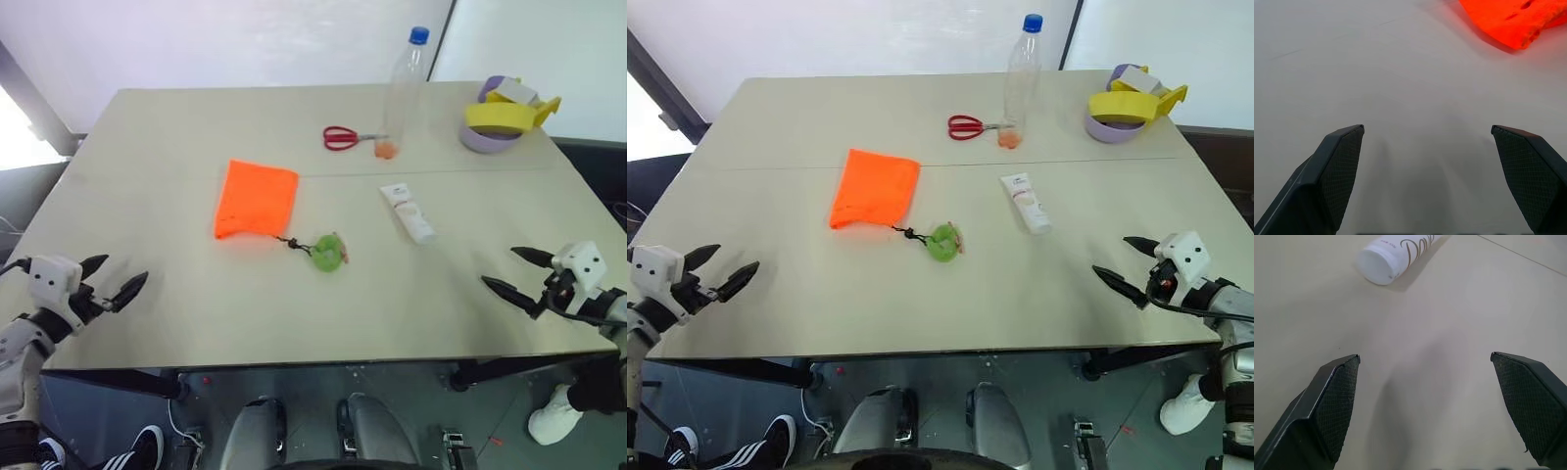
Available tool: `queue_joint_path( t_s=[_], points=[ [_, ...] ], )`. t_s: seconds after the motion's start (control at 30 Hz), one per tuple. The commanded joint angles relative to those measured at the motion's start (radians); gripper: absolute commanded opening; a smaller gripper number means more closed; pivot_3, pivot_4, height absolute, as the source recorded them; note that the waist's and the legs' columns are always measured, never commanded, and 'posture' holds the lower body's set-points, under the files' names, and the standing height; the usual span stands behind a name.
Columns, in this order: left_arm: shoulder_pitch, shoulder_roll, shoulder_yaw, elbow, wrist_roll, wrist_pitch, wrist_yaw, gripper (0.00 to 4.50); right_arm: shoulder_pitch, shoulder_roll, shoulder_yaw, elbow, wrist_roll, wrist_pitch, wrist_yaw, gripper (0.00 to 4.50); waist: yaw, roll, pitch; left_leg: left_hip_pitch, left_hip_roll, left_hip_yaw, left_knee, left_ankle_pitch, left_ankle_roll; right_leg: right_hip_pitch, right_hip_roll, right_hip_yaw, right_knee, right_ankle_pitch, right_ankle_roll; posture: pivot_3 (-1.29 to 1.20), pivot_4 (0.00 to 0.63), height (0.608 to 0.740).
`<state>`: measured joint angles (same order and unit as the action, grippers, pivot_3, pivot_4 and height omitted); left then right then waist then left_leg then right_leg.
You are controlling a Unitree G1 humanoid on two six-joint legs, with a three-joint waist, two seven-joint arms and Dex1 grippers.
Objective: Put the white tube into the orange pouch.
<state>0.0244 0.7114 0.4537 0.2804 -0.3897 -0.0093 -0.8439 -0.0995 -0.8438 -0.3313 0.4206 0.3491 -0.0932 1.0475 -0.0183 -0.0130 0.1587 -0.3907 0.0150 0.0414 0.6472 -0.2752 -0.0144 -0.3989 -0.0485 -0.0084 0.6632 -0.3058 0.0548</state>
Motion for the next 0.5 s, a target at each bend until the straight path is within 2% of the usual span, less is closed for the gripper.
queue_joint_path(
  t_s=[0.03, 0.1, 0.2, 0.33, 0.5],
  points=[
    [-0.021, -0.001, 0.02, -0.009, -0.014, -0.037, -0.002, 4.46, -0.018, 0.004, -0.021, -0.035, 0.013, -0.001, -0.015, 4.48, 0.003, 0.0, 0.0, 0.0, 0.0, 0.0, 0.0, 0.0, 0.0, 0.0, 0.0, 0.0, 0.0, 0.0, 0.0, 0.0, 0.15, 0.74],
    [-0.017, 0.01, 0.003, -0.012, 0.005, -0.038, -0.007, 4.46, -0.018, 0.008, -0.018, -0.034, 0.01, -0.003, -0.02, 4.48, 0.004, 0.0, 0.0, 0.0, 0.0, 0.0, 0.0, 0.0, 0.0, 0.0, 0.0, 0.0, 0.0, 0.0, 0.0, 0.0, 0.15, 0.74],
    [-0.014, 0.035, -0.04, -0.01, 0.094, 0.017, 0.072, 4.46, -0.016, 0.012, -0.019, -0.038, 0.004, -0.013, -0.031, 4.48, 0.006, 0.0, 0.0, 0.0, 0.0, 0.0, 0.0, 0.0, 0.0, 0.0, 0.0, 0.0, 0.0, 0.001, 0.001, 0.0, 0.15, 0.74],
    [-0.018, 0.01, -0.007, -0.017, 0.006, -0.052, -0.027, 4.46, -0.016, 0.016, -0.015, -0.043, 0.002, -0.011, -0.033, 4.48, 0.004, 0.0, 0.0, 0.0, 0.0, 0.001, 0.0, 0.0, 0.0, 0.0, 0.0, 0.0, 0.0, 0.001, 0.002, 0.0, 0.15, 0.74],
    [-0.031, 0.008, 0.003, -0.026, -0.019, -0.07, -0.033, 4.46, -0.019, 0.023, -0.008, -0.064, 0.002, -0.006, -0.04, 4.48, 0.004, 0.0, 0.0, 0.0, 0.0, 0.001, 0.0, 0.0, 0.0, 0.0, 0.0, 0.0, 0.0, 0.0, 0.0, 0.0, 0.15, 0.74]
  ],
)
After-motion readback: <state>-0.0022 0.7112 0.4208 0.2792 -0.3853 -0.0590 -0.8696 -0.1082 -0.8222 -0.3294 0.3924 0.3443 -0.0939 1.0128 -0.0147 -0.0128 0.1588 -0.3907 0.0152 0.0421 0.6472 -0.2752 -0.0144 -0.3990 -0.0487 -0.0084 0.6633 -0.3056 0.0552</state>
